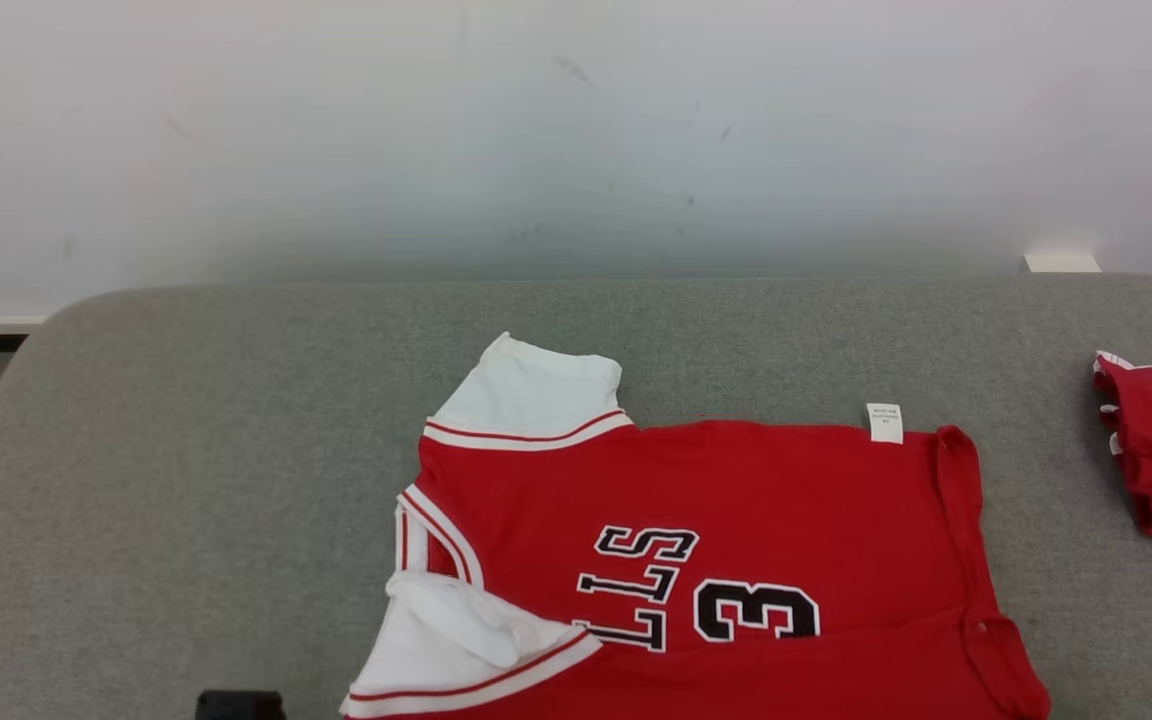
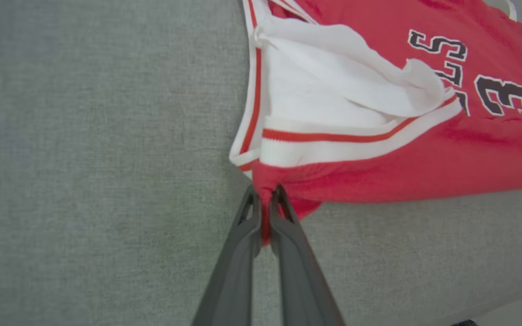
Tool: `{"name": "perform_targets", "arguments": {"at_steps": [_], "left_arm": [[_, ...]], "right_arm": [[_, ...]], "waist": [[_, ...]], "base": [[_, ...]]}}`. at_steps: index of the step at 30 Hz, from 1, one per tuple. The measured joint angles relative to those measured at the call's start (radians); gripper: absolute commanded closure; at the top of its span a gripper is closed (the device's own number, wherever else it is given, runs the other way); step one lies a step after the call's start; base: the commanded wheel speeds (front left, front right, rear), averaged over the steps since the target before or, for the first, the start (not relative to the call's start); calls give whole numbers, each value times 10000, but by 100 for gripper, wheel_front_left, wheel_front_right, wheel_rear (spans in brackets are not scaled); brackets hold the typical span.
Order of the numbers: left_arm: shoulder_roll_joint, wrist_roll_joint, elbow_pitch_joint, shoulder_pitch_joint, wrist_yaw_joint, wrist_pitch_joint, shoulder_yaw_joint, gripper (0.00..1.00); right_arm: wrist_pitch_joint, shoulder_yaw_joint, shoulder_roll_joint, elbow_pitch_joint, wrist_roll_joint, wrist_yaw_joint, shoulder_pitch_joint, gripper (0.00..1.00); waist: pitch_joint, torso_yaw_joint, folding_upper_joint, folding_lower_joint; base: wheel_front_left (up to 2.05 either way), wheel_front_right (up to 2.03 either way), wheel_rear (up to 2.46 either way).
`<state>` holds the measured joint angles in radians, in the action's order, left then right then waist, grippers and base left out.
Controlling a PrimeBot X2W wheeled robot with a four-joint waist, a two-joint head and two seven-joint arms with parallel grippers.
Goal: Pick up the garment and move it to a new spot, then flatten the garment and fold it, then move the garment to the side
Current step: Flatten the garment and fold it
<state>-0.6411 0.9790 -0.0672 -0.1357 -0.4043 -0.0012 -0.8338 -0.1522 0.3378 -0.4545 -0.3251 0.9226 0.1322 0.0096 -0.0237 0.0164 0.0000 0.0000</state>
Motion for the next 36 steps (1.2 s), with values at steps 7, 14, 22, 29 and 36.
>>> {"name": "perform_targets", "arguments": {"at_steps": [7, 14, 22, 29, 36], "left_arm": [[-155, 349, 520, 550, -291, 280, -48, 0], [-451, 334, 746, 207, -165, 364, 132, 0], [-966, 79, 1135, -1873, 470, 1198, 520, 0], [-439, 272, 67, -4773, 2086, 2443, 667, 0], [453, 453, -2065, -7405, 3323, 3753, 529, 0]], "right_arm": [[-1218, -1340, 550, 1281, -717, -2, 1110, 0], [-1919, -2568, 1135, 2253, -1691, -4, 1224, 0], [-2176, -3505, 1877, 2604, -2637, -4, -159, 0], [-2173, -3325, 2054, 1235, -3258, -4, -2745, 0], [-2073, -2341, 1944, -713, -3582, -4, -5227, 0]], "waist": [[-62, 98, 0, 0], [195, 140, 0, -1], [-149, 245, 0, -1], [-1149, 311, 0, 0], [-2290, 408, 0, 1]], "base": [[0, 0, 0], [0, 0, 0], [0, 0, 0], [0, 0, 0], [0, 0, 0]]}}
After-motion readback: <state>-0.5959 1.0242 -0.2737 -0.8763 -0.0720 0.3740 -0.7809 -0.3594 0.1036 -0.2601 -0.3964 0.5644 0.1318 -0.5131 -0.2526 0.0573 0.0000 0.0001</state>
